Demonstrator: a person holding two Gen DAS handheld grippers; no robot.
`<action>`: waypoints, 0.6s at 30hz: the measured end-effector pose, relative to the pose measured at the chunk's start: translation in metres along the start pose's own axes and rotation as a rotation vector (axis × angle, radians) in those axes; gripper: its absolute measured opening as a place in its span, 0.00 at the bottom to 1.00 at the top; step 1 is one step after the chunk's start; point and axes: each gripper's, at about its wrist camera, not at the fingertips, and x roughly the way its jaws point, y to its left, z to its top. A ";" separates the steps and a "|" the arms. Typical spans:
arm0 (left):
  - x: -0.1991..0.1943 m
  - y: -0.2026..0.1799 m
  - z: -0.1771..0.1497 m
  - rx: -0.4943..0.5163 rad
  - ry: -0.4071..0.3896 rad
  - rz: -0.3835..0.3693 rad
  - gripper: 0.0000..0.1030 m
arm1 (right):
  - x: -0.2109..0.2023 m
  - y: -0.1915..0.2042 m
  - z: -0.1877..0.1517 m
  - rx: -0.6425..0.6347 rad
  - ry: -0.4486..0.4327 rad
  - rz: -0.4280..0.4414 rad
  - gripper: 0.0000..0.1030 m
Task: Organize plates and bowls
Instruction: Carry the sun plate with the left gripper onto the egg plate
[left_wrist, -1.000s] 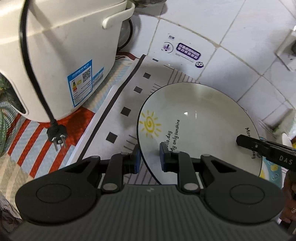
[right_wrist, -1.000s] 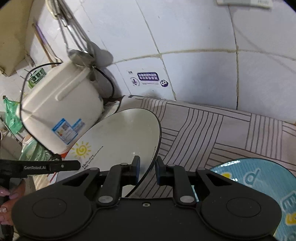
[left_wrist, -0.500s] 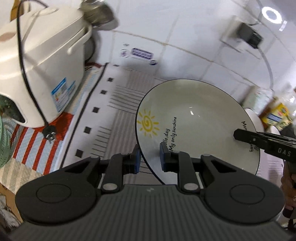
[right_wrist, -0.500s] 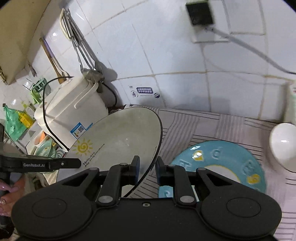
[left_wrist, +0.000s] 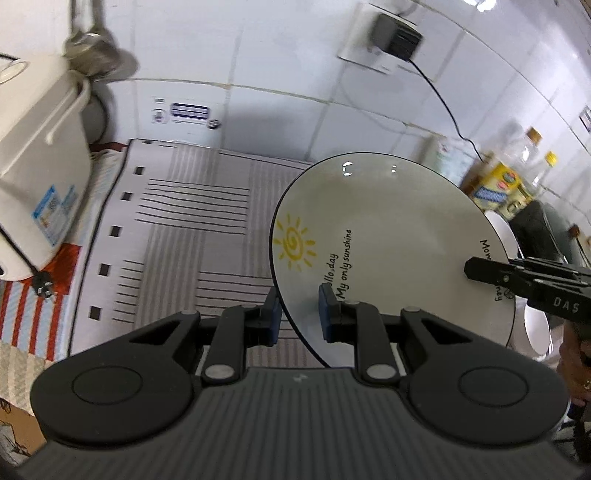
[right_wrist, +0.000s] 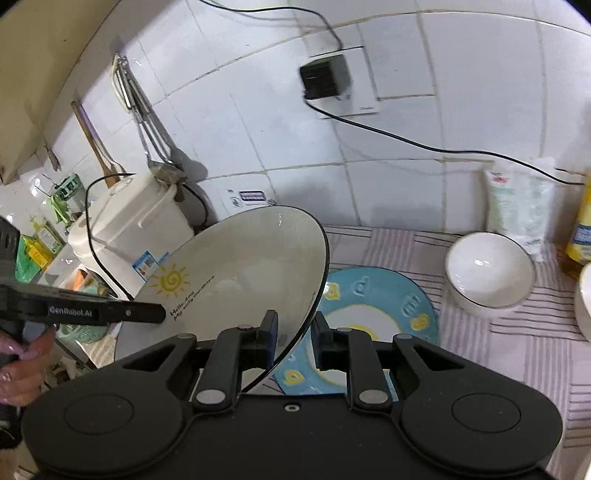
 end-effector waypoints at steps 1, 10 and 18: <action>0.003 -0.005 -0.001 0.008 0.010 -0.002 0.18 | -0.002 -0.003 -0.002 0.009 -0.001 -0.005 0.23; 0.030 -0.027 -0.011 0.046 0.073 -0.024 0.18 | -0.013 -0.029 -0.028 0.054 0.015 -0.028 0.23; 0.065 -0.035 -0.008 0.061 0.109 -0.021 0.18 | 0.000 -0.059 -0.041 0.096 0.046 -0.019 0.23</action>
